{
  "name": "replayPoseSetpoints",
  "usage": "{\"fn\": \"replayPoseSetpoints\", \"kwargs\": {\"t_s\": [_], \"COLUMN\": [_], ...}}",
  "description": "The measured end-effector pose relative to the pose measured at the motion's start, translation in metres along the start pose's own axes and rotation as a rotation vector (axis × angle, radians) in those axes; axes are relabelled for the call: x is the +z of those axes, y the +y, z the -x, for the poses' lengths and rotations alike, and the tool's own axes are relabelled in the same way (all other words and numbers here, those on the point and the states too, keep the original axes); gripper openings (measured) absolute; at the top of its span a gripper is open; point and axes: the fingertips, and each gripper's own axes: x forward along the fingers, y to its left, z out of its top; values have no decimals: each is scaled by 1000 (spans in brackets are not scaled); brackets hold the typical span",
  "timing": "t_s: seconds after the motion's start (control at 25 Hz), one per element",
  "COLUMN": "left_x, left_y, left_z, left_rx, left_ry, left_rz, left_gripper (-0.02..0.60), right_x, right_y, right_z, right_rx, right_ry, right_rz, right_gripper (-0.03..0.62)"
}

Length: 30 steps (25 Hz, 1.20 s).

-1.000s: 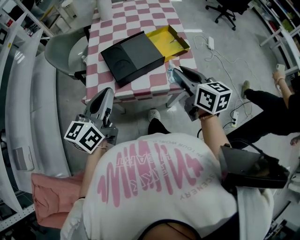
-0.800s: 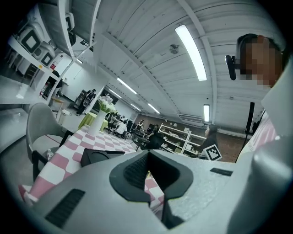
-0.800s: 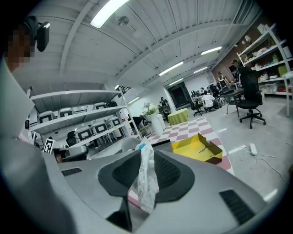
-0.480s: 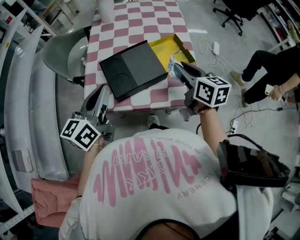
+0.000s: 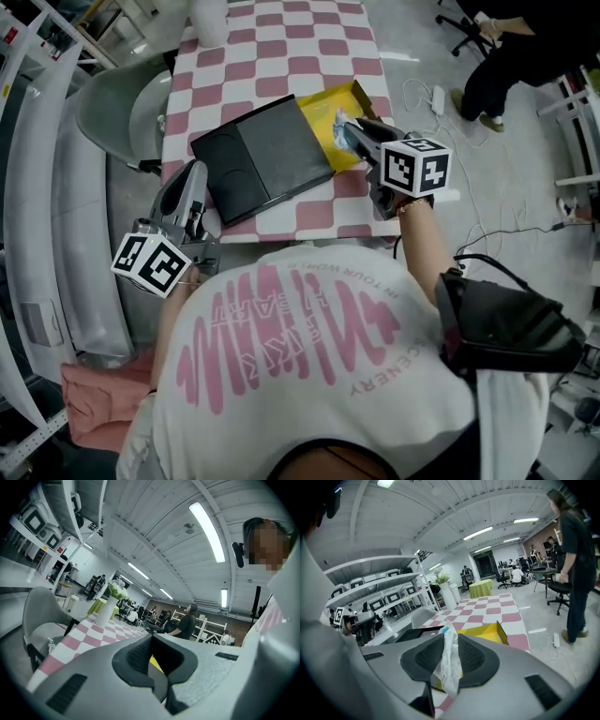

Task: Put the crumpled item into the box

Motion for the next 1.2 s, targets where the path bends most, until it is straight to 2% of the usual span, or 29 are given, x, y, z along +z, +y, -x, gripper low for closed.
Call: {"fn": "replayPoseSetpoints", "kwargs": {"t_s": [0.16, 0.44, 0.72, 1.2], "left_x": [-2, -13, -14, -29], "left_y": [12, 33, 47, 54], "left_z": [-15, -29, -44, -62], "left_rx": [20, 77, 102, 108], "left_ry": [-1, 21, 38, 99], "left_rz": [6, 33, 42, 61], "left_gripper": [8, 8, 8, 8], "right_x": [-4, -13, -29, -54], "right_y": [-17, -34, -40, -42], "right_z": [-23, -56, -79, -98], "right_rx": [-5, 32, 46, 91], "right_ry": [83, 185, 313, 410], "right_rz": [69, 104, 239, 267], "right_gripper": [89, 91, 93, 95]}}
